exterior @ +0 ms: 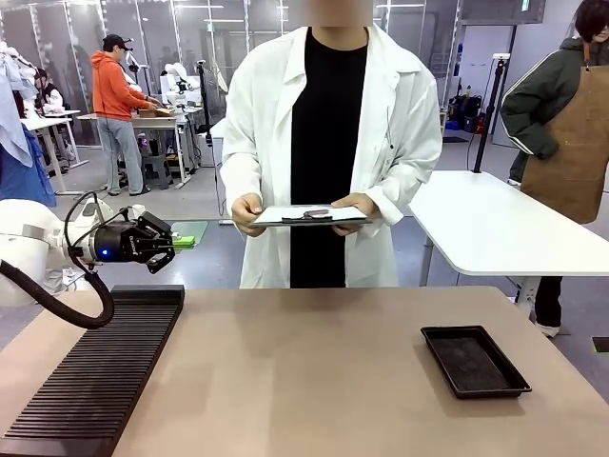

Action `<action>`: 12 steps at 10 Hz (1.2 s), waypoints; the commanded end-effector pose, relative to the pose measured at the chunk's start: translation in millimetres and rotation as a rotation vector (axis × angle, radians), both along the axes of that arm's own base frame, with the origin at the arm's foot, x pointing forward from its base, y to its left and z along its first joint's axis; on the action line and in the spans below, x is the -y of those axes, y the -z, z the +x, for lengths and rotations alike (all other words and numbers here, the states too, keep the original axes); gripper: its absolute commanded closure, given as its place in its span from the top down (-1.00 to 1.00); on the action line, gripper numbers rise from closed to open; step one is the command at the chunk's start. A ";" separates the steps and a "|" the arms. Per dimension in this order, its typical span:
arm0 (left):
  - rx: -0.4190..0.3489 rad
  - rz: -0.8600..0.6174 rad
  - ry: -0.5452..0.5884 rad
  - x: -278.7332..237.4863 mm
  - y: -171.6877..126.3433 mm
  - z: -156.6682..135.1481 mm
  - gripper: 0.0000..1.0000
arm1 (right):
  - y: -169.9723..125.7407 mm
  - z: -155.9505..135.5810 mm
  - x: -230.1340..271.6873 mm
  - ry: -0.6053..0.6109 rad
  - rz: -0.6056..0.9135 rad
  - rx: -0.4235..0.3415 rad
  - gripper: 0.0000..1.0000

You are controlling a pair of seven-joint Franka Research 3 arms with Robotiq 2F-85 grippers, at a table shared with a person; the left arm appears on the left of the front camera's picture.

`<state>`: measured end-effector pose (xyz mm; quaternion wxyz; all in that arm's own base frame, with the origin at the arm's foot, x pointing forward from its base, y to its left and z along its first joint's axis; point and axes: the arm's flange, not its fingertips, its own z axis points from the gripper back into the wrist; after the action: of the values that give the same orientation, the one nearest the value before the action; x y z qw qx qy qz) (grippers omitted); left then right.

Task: Inspect the PCB.
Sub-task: Release the Blank PCB you were holding.

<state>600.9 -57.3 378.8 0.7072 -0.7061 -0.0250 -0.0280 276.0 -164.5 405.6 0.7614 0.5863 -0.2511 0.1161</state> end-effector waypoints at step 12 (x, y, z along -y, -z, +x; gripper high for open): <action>-0.002 -0.008 0.008 1.2 -2.3 -3.7 -0.94 | -0.7 -0.1 0.2 0.001 0.006 0.022 1.00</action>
<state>600.9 -57.3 378.9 0.7072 -0.7061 -0.0250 -0.0280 276.0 -164.5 405.6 0.7614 0.5863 -0.2512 0.1161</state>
